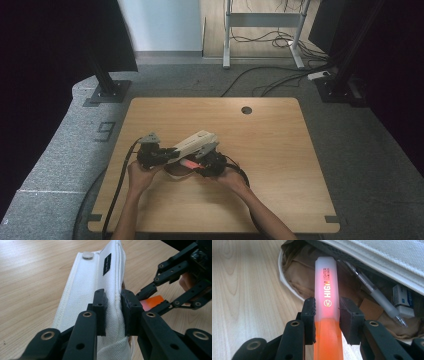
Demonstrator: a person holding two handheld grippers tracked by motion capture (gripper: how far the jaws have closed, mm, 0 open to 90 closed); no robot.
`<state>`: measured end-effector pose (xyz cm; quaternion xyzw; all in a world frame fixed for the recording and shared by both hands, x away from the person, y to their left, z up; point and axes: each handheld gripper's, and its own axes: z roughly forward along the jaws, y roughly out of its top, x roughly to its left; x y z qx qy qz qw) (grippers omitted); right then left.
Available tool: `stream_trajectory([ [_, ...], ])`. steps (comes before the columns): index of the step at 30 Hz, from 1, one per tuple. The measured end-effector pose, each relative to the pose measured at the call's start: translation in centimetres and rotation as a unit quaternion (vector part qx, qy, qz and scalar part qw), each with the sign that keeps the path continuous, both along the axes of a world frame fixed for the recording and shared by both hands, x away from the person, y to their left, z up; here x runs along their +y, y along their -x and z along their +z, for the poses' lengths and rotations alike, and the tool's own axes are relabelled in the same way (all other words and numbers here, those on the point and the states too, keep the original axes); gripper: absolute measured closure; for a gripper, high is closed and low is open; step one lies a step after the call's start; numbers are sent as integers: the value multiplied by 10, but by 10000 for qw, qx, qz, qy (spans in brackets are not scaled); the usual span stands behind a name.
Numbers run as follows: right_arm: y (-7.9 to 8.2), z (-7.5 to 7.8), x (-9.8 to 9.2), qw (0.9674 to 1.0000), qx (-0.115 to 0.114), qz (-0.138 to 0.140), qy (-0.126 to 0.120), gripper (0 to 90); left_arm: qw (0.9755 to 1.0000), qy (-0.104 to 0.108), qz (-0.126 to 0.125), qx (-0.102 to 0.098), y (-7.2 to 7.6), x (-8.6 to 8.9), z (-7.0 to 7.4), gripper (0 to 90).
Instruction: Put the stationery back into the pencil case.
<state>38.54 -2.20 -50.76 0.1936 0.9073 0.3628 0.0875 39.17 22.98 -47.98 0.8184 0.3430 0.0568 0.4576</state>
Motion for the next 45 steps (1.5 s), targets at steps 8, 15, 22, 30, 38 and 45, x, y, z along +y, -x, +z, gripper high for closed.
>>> stream_trajectory([
  [8, -10, -2, 9, 10000, 2, -2, 46, 655, 10000, 14, 9, 0, 0, 0, 0, 750],
  [15, -16, -5, 19, 10000, -34, 36, 60, 654, 10000, 19, 11, -1, 0, 0, 0, 750],
  [22, -22, -9, 29, 10000, -29, 39, 82, 654, 10000, 16, 10, 1, 0, 0, 0, 750],
  [30, -26, -15, 37, 10000, -2, 26, 68, 651, 10000, 8, -2, 7, 1, 0, 0, 750],
  [38, -29, -19, 32, 9999, 39, -44, 100, 578, 10000, -7, -9, 29, 0, 0, 0, 749],
  [45, -24, -15, 18, 9999, -3, -113, 84, 551, 10000, -22, -19, 45, 0, -1, -1, 748],
])
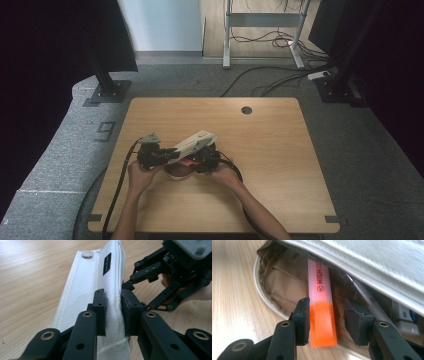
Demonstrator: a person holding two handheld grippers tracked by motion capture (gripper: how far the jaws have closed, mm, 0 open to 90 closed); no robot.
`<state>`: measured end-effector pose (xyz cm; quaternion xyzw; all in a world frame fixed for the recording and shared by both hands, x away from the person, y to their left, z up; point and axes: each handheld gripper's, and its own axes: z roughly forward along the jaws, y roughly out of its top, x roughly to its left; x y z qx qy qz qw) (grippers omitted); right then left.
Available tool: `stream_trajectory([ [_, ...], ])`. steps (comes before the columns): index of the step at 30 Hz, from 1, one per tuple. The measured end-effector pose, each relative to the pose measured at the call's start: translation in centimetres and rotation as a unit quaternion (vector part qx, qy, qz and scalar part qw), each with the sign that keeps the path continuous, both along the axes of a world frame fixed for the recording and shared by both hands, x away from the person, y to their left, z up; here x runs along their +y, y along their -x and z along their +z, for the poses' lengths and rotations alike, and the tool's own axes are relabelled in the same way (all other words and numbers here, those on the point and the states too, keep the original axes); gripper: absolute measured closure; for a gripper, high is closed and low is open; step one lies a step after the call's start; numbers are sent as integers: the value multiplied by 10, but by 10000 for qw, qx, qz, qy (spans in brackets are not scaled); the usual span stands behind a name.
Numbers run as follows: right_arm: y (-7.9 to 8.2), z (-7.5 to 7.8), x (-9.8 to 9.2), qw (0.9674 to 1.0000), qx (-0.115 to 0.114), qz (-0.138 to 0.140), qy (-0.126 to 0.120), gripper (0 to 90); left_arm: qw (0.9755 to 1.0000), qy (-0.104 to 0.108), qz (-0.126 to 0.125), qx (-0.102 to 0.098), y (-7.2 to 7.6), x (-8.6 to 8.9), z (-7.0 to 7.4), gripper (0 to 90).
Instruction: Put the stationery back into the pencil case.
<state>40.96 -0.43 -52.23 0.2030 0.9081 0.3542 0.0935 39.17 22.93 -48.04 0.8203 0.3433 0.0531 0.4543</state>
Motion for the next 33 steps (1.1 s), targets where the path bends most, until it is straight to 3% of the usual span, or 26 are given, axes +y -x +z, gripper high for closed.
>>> stream_trajectory([
  [15, 6, -2, -34, 9996, -5, -272, 111, 576, 10000, -4, -2, 18, 0, -1, -1, 748],
  [22, 5, -4, -31, 9994, 14, -327, 106, 655, 10000, -9, -23, 24, 0, -1, -1, 745],
  [23, 5, -4, -30, 9994, 19, -339, 102, 703, 10000, -7, -23, 23, 0, -1, -1, 745],
  [33, 0, -4, -18, 9993, -22, -360, 52, 723, 10000, -6, -38, 18, 0, -2, -1, 744],
])
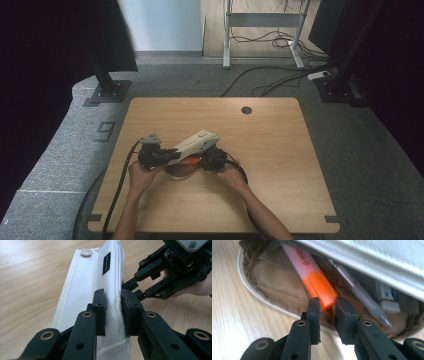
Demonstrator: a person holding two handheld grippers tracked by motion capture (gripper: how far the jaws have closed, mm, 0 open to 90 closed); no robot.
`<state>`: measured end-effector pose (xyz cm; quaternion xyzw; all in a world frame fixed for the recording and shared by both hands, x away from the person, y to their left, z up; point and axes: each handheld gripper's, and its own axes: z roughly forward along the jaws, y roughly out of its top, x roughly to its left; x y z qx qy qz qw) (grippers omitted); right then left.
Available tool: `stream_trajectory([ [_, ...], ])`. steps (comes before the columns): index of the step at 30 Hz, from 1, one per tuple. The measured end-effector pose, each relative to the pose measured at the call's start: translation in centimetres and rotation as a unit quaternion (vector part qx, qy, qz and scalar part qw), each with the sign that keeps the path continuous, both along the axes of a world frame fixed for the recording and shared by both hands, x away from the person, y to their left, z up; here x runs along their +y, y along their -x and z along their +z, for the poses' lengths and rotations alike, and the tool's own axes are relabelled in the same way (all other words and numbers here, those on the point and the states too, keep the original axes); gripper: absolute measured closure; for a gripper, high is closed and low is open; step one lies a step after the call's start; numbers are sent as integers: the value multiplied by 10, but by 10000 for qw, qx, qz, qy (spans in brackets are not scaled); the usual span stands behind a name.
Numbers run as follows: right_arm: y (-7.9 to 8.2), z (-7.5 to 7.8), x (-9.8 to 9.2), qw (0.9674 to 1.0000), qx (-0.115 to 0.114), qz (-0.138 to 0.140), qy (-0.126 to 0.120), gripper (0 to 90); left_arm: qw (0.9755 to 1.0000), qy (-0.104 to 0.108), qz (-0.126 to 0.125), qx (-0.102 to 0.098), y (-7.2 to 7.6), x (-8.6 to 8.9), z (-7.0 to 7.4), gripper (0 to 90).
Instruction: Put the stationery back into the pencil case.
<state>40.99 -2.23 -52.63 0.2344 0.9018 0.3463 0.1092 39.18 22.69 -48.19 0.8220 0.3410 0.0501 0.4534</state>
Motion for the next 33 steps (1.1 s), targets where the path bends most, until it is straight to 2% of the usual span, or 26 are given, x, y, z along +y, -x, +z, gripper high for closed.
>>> stream_trajectory([
  [5, -4, -2, 9, 10000, 21, -19, -13, 738, 10000, 0, -15, 20, 0, 0, 0, 743],
  [12, -5, -5, 9, 9999, 22, -42, -89, 743, 9999, 10, -51, 86, -1, -1, -2, 737],
  [25, 0, -2, -1, 9998, -80, -120, -106, 693, 9998, -53, -135, 169, 0, -5, -6, 724],
  [33, 8, 6, -9, 9998, -138, -86, -154, 678, 9996, -27, -155, 213, 0, -6, -11, 716],
])
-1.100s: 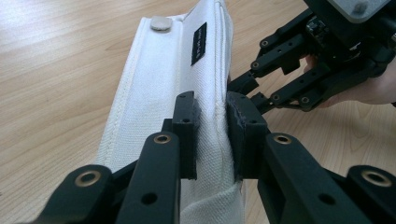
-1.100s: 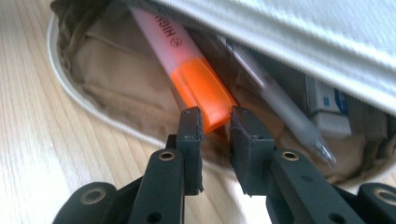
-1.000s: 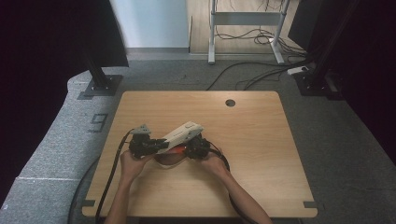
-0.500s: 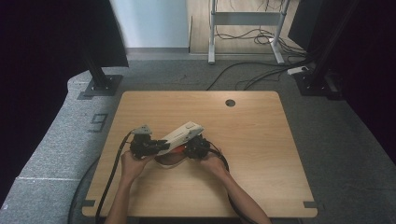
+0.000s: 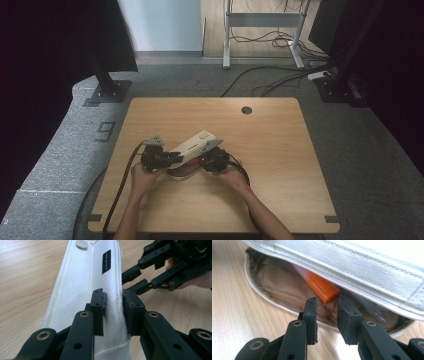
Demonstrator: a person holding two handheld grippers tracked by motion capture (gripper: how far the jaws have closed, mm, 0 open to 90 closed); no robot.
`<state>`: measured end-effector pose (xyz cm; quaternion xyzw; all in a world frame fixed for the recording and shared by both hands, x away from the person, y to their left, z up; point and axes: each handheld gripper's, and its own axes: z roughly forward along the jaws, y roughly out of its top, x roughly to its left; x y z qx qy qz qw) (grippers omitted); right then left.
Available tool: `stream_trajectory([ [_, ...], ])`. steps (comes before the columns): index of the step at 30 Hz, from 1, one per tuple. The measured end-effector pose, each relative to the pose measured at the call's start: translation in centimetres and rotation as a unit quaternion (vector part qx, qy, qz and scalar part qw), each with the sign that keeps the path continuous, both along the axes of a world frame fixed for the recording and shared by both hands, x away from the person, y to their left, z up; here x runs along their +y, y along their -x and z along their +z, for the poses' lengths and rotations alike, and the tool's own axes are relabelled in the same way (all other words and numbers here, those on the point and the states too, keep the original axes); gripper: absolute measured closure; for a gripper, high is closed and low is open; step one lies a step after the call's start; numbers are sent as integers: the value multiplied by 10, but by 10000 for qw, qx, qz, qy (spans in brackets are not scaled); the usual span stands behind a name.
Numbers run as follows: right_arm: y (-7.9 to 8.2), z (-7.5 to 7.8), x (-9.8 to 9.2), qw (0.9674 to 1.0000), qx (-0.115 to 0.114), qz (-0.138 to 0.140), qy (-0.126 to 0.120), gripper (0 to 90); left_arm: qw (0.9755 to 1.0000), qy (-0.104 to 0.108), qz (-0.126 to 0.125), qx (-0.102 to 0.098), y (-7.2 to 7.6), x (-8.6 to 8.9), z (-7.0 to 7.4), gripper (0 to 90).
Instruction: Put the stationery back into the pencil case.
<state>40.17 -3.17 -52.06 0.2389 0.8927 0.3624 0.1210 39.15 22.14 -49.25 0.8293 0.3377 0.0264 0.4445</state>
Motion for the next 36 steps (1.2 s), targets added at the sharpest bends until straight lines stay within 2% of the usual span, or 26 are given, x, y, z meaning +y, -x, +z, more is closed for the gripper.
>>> stream_trajectory([
  [9, 7, 9, -12, 10000, -15, 39, -51, 627, 10000, -78, -61, -4, 2, -4, -5, 691],
  [13, 8, 11, -17, 9999, 81, 63, -88, 578, 9998, -138, -115, -14, 4, -7, -9, 673],
  [22, 6, 7, -32, 9995, 246, -42, -187, 508, 9989, -327, -328, 55, 7, -15, -19, 625],
  [26, 6, 4, -37, 9994, 280, -83, -211, 479, 9989, -341, -307, 17, 8, -16, -20, 606],
  [30, 7, 5, -40, 9995, 258, -85, -181, 425, 9985, -444, -298, -65, 10, -17, -19, 495],
  [33, 8, 5, -41, 9996, 226, -76, -178, 397, 9985, -450, -274, -141, 11, -17, -17, 444],
  [36, 10, 8, -44, 9996, 206, -89, -188, 357, 9984, -500, -225, -117, 12, -16, -15, 362],
])
